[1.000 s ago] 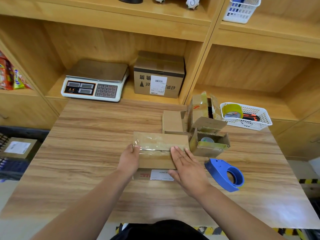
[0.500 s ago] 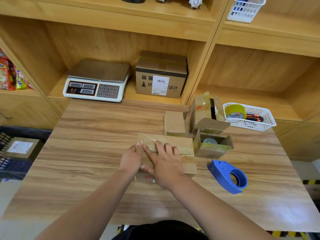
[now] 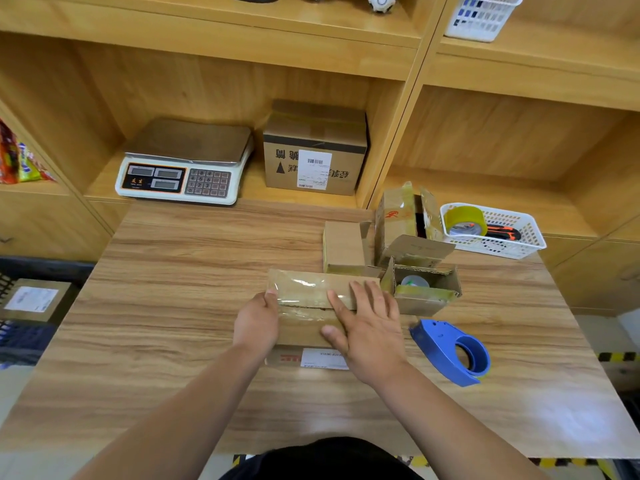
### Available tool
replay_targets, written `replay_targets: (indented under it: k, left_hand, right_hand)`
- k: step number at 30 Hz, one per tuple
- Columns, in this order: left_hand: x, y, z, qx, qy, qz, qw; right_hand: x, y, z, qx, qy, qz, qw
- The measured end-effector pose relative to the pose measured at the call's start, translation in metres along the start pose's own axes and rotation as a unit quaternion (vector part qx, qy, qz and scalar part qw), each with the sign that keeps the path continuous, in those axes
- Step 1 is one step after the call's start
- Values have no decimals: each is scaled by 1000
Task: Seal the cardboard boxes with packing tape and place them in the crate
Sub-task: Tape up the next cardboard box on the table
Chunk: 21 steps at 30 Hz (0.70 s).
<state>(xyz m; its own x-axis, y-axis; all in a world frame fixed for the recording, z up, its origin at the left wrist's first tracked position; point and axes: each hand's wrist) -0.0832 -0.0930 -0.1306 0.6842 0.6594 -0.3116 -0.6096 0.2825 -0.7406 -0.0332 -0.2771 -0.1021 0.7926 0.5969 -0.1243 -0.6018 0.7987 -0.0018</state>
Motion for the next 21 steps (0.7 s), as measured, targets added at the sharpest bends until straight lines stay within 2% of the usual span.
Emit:
replay_targets:
  k: [7,12,15,18,21]
  left_hand:
    - [-2,0,1,-7,3,6,1000]
    - [-4,-2,1,-12,5,-2,1000]
    - [-5,-2,2,-8,6,-6,1000]
    - [-10,-1,3,-29,2,-3,1000]
    - [-12,-1,4,-35,8,-1,999]
  right_hand:
    - [-17,-38,0,-12,-22,-56,998]
    - [-21,-35,2,-11,-18,-87,996]
    - [-18,-27,2,105,-30,-166,980]
    - [-2,-24,7,262,3,-260,929]
    - [11,-19,6,309,37,-287,906]
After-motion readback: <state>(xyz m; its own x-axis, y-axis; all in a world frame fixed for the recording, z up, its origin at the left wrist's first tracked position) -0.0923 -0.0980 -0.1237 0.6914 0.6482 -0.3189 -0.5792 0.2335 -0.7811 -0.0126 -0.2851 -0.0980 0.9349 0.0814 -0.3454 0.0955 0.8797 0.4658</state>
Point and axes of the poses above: each hand's wrist, its own x-axis towards the middle knuckle, its own z-axis out of the back of the hand, y = z × x
